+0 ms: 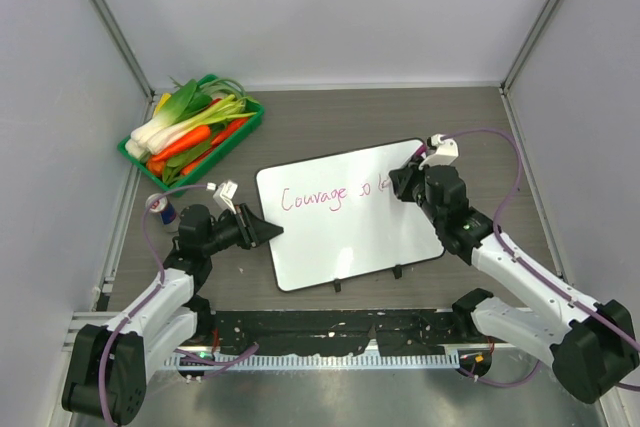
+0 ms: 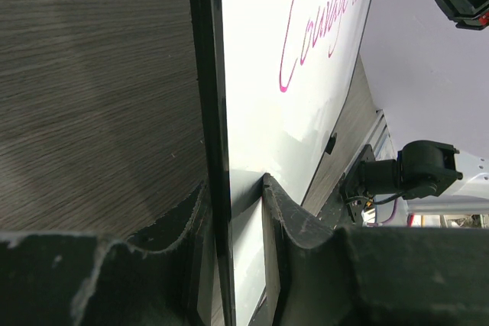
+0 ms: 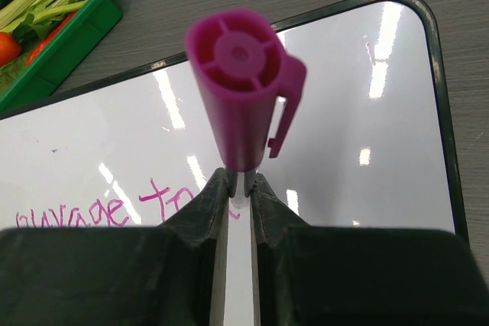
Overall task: Write a sentence on the whiteboard
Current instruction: Write on the whiteboard at the whiteboard stand.
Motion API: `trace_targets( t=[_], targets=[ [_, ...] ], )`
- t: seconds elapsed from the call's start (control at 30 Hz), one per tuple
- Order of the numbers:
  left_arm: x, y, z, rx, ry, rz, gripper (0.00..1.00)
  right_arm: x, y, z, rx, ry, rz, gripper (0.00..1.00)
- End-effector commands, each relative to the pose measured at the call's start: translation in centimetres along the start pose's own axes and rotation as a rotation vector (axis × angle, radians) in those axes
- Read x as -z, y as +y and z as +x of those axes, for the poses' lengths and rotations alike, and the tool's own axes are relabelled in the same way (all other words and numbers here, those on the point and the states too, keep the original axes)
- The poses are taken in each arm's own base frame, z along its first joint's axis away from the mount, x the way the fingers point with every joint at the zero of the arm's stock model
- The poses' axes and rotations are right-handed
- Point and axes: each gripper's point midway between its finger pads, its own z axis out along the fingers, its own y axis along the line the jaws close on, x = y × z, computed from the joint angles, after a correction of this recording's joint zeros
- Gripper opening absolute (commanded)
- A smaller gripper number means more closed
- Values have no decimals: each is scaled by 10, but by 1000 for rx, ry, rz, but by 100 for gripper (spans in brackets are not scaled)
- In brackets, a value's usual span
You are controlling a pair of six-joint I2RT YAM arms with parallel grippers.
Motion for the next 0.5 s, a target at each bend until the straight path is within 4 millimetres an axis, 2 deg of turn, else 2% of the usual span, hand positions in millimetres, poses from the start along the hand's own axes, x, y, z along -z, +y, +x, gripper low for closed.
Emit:
trace_targets(
  t=[0.0, 0.03, 0.13, 0.27, 0.47],
  targets=[
    [-1, 0, -8, -55, -26, -1, 0, 4, -9, 9, 4, 15, 19, 2],
    [-1, 0, -8, -56, -27, 0, 0, 6, -14, 16, 11, 37, 36, 1],
    [-1, 0, -8, -56, -28, -1, 0, 8, -16, 17, 17, 38, 45, 1],
    [-1, 0, -8, -56, -27, 0, 0, 9, -21, 11, 19, 14, 76, 1],
    [-1, 0, -8, -57, -28, 1, 0, 5, -17, -4, 16, -22, 81, 1]
  ],
)
